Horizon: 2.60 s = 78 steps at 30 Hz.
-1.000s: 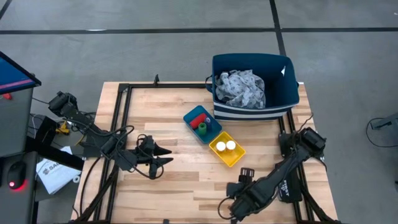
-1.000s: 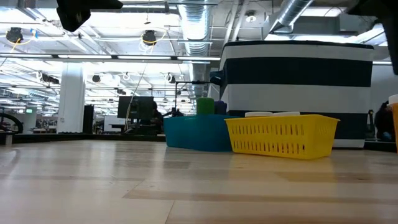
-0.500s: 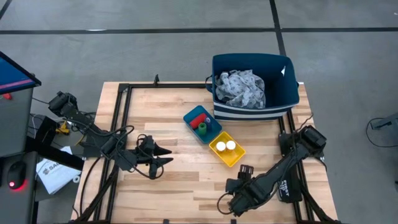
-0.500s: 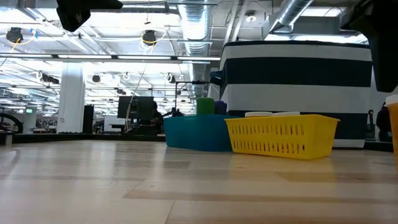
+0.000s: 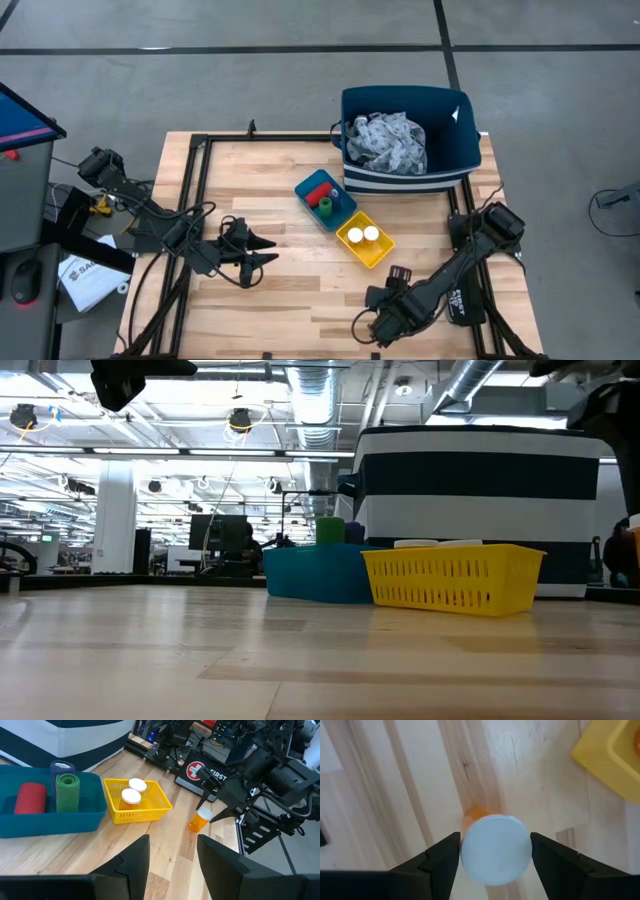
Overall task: Pick & Place Medicine items
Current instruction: Put the orange pill bottle into the yellow bin
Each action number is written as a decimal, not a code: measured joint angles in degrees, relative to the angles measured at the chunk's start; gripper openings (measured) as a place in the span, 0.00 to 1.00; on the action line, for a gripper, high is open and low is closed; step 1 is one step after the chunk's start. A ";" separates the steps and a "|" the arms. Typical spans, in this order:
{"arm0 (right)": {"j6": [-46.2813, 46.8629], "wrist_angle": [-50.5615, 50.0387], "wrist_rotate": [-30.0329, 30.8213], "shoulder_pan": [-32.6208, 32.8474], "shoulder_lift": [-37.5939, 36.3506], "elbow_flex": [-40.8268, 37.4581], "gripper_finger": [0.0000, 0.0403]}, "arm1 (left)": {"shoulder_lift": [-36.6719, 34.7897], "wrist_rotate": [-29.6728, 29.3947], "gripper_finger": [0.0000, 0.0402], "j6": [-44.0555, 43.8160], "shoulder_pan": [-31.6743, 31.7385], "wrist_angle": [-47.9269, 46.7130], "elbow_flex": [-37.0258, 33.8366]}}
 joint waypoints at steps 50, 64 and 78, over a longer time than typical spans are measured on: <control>-1.77 -2.24 6.13 -6.85 -8.75 0.07 0.53 | 0.01 -0.01 0.39 0.00 0.00 -0.25 0.00; -14.69 -2.51 9.52 -18.34 -12.21 0.06 0.53 | 0.00 -0.03 0.39 0.00 0.00 -0.35 0.00; -10.35 3.26 6.82 -17.94 -17.49 -11.01 0.53 | 0.00 -0.05 0.39 -0.13 0.00 -0.75 0.02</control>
